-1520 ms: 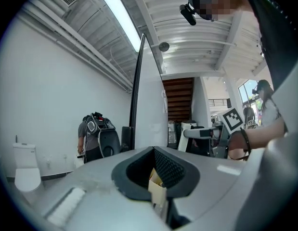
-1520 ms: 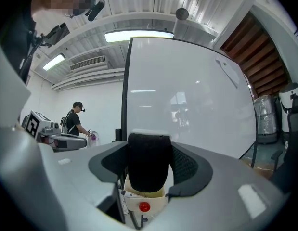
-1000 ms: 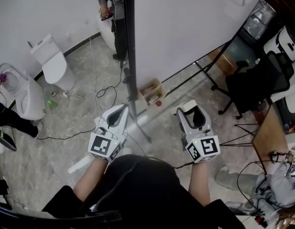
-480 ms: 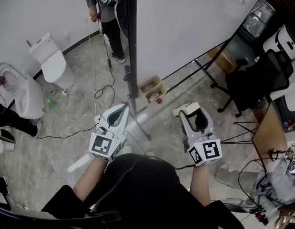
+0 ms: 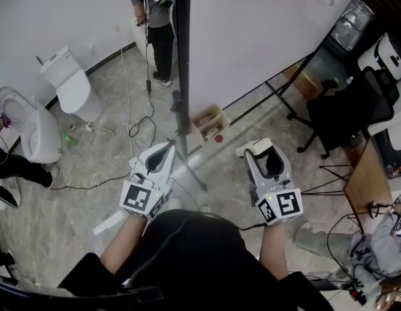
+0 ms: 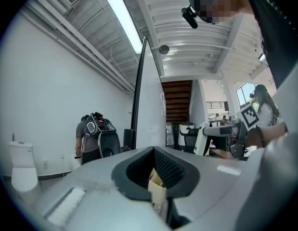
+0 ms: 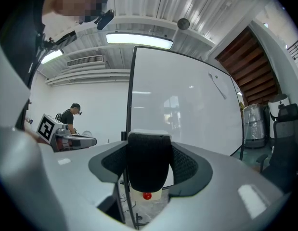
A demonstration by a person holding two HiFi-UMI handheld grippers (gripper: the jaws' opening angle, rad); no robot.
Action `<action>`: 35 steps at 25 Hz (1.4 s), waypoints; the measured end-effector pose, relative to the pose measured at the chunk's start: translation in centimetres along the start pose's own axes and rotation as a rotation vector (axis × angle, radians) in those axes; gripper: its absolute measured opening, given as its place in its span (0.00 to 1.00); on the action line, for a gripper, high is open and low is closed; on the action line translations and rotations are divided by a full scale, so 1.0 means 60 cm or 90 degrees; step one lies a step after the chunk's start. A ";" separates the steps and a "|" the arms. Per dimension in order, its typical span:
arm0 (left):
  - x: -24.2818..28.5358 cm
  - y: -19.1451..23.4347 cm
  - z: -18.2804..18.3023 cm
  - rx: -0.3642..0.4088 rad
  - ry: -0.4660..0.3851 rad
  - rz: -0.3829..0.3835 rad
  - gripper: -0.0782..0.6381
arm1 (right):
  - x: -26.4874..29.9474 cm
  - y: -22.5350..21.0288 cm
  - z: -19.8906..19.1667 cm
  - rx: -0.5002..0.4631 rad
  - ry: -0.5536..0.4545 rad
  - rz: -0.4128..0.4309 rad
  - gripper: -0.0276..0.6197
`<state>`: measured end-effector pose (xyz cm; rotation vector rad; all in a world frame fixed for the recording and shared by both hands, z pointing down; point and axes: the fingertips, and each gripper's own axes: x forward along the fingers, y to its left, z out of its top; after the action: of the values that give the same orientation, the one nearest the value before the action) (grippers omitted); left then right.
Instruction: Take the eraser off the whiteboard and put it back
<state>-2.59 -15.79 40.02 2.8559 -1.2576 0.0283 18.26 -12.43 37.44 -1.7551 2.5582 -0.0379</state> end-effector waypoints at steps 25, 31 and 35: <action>0.002 0.029 -0.008 0.000 0.007 0.016 0.12 | 0.064 0.012 -0.006 -0.007 0.010 0.028 0.46; -0.006 0.046 -0.013 -0.003 0.013 0.032 0.12 | 0.098 0.024 -0.003 -0.017 0.010 0.052 0.46; -0.009 0.054 -0.017 -0.006 0.015 0.041 0.12 | 0.118 0.027 -0.006 -0.018 0.012 0.064 0.46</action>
<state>-5.38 -17.54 41.06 2.7978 -1.3421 0.0567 14.19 -18.48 37.62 -1.6395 2.6696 -0.0149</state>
